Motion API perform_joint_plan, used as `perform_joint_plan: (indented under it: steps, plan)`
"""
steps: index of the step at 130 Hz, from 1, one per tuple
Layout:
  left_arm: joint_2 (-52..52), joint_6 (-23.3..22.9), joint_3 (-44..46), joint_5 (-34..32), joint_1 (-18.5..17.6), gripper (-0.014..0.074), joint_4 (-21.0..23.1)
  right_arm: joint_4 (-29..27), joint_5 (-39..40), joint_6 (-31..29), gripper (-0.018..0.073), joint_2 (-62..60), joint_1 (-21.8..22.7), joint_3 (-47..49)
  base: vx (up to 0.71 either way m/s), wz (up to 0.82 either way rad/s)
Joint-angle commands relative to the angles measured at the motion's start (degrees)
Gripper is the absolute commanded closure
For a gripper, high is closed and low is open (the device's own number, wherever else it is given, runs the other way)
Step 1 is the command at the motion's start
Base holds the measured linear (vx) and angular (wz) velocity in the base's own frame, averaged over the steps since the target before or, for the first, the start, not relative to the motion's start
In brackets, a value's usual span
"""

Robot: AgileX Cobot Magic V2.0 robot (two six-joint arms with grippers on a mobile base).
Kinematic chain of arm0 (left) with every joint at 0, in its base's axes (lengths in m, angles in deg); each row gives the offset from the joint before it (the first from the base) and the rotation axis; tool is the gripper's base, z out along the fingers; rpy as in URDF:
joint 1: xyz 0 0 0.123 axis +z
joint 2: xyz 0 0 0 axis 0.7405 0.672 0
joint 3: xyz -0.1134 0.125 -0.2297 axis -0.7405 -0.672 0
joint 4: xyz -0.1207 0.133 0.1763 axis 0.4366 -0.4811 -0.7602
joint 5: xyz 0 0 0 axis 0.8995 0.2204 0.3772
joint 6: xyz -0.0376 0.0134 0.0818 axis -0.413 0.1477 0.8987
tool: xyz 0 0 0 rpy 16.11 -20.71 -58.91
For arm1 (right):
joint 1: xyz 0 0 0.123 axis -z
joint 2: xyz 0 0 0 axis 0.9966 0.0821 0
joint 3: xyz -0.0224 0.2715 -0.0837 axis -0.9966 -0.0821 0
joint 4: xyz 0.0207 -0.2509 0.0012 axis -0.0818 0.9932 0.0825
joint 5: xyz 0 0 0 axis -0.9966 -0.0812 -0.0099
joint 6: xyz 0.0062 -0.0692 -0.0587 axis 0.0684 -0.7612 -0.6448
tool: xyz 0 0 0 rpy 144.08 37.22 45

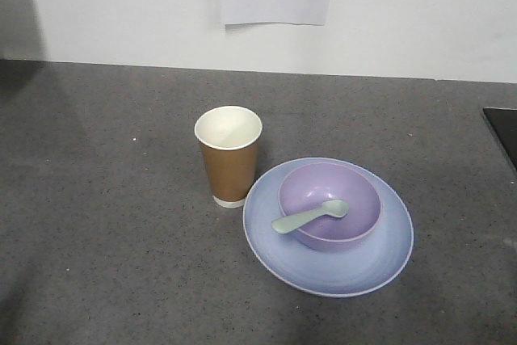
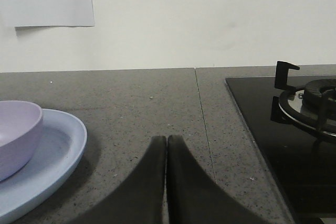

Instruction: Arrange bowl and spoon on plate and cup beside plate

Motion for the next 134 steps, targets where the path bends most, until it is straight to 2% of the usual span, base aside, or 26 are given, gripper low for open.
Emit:
perform_joint_plan:
  steps: [1,134]
  plan:
    - [-0.91,-0.11,-0.59,-4.21,0.00,0.0603,0.57,0.44,3.89,0.09,0.0564,-0.17,0.39,-0.41,0.00,0.00]
    - [-0.91,-0.11,-0.59,-4.21,0.00,0.0603,0.57,0.44,3.89,0.09,0.0564,-0.17,0.39,-0.41,0.00,0.00]
